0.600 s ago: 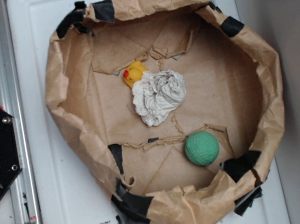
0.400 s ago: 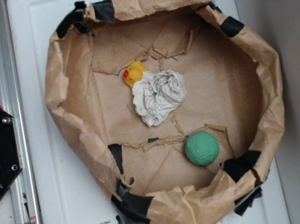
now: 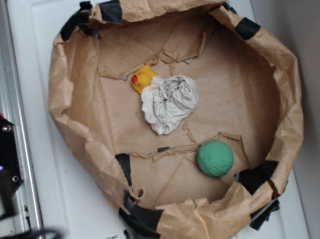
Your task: Grab the white paper.
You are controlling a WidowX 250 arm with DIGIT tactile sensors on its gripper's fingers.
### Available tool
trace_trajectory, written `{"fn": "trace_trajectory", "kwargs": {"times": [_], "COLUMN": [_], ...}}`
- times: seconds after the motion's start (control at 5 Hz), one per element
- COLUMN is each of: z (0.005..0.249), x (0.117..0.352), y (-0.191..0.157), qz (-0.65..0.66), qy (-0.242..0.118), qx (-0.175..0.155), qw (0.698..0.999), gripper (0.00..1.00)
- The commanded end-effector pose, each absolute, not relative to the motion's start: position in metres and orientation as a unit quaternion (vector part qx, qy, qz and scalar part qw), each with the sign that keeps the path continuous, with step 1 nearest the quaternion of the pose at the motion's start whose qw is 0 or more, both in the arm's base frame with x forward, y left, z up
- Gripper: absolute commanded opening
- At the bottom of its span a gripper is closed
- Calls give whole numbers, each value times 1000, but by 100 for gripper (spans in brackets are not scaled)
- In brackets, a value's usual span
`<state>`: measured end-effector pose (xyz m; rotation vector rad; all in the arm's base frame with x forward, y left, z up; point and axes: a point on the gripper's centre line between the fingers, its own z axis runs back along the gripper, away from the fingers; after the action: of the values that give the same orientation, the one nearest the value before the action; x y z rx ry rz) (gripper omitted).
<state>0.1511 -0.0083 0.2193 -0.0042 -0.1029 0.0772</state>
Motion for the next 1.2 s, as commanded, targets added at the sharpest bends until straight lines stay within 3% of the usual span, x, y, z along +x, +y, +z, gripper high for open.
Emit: {"fn": "trace_trajectory", "kwargs": {"times": [0.0, 0.2, 0.4, 0.6, 0.8, 1.0], "z": [185, 141, 95, 58, 37, 24], "x": [206, 235, 256, 270, 276, 273], "y": [15, 20, 10, -16, -44, -46], "qz": [54, 57, 82, 64, 16, -15], "qy": [-74, -99, -86, -58, -24, -12], "qx": [15, 1, -39, -59, -71, -47], "qw": [996, 993, 992, 995, 997, 999], "gripper": [100, 100, 100, 100, 100, 0]}}
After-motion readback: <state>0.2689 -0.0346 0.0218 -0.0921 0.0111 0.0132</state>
